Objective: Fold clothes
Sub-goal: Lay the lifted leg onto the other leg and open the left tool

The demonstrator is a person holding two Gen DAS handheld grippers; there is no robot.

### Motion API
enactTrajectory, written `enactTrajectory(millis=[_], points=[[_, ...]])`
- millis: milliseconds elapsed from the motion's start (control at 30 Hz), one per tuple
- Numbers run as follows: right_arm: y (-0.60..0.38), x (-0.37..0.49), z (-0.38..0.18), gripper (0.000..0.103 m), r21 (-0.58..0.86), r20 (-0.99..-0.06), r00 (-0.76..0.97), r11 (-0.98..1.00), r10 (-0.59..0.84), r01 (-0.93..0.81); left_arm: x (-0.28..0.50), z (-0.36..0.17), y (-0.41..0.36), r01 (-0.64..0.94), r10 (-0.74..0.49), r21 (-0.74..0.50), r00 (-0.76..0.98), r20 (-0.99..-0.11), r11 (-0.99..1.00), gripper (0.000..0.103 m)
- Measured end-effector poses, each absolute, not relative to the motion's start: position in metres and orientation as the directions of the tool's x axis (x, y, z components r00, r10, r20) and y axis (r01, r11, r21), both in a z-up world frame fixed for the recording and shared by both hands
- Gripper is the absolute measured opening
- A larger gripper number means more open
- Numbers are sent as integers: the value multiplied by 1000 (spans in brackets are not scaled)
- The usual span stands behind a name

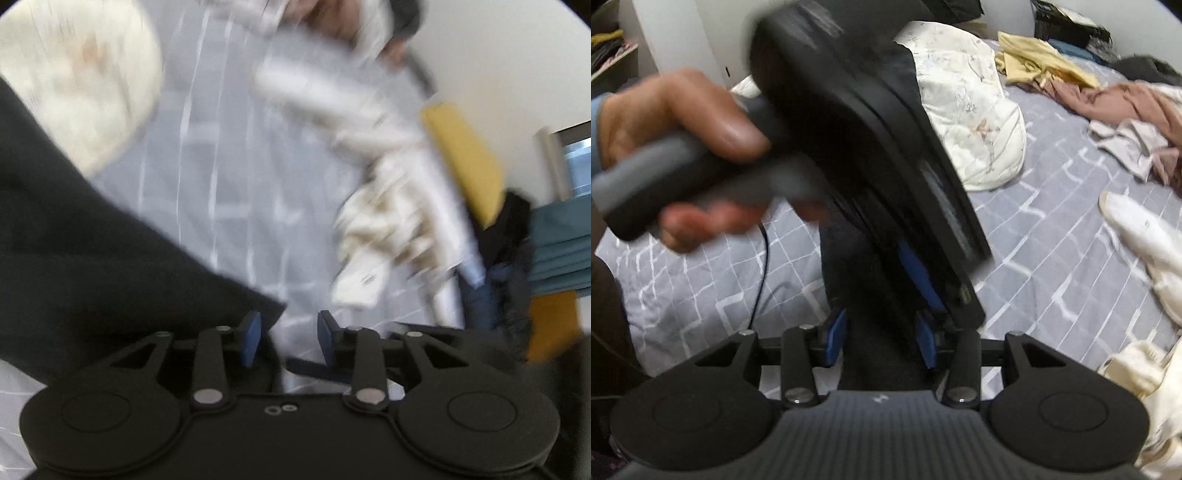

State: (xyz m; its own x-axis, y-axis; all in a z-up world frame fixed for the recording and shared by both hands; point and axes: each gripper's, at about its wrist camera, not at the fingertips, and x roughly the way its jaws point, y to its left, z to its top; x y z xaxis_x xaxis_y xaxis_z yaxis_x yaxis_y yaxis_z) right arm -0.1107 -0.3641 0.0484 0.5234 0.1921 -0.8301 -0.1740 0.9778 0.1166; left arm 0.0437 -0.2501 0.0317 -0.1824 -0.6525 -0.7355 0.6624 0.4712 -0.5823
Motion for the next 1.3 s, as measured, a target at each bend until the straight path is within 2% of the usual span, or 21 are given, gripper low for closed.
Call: enactTrajectory(millis=[67,100,167,267,400,500,633,700,933,1167,1300], points=[[-361,-99,52,46,70,-827,539,980,160,-184,48,51,-230,685,-669,-533,-90,-738,496,34],[-359,-90,52,46,43,-825,548,982,139,-185,54,68,-197,683,-653,-452,48,-756,574,34],[-353,-73,50,46,11,-824,554,982,116,-190,59,76,-174,662,-623,-397,137,-770,636,35],[-342,-47,39,46,31,-834,533,977,142,-212,71,74,-115,560,-543,-314,303,-783,767,36],[-317,-23,34,46,28,-830,531,964,170,-264,113,49,-20,294,-505,-415,406,-761,861,38],[-296,-5,35,46,13,-822,538,951,186,-309,144,47,11,201,-430,-381,483,-763,902,39],[-269,22,26,46,-54,-821,549,935,158,-350,187,47,28,122,-398,-398,531,-748,909,41],[-264,31,22,46,-43,-821,545,933,170,-356,211,47,28,92,-365,-382,556,-746,920,43],[-246,53,7,46,24,-805,546,932,232,-361,306,41,29,-8,-162,-213,620,-768,977,45],[-242,88,3,46,30,-782,576,938,237,-346,378,29,4,-63,-10,-61,612,-791,996,46],[-241,100,3,46,68,-763,590,941,264,-333,405,22,1,-98,44,-21,621,-783,995,46]])
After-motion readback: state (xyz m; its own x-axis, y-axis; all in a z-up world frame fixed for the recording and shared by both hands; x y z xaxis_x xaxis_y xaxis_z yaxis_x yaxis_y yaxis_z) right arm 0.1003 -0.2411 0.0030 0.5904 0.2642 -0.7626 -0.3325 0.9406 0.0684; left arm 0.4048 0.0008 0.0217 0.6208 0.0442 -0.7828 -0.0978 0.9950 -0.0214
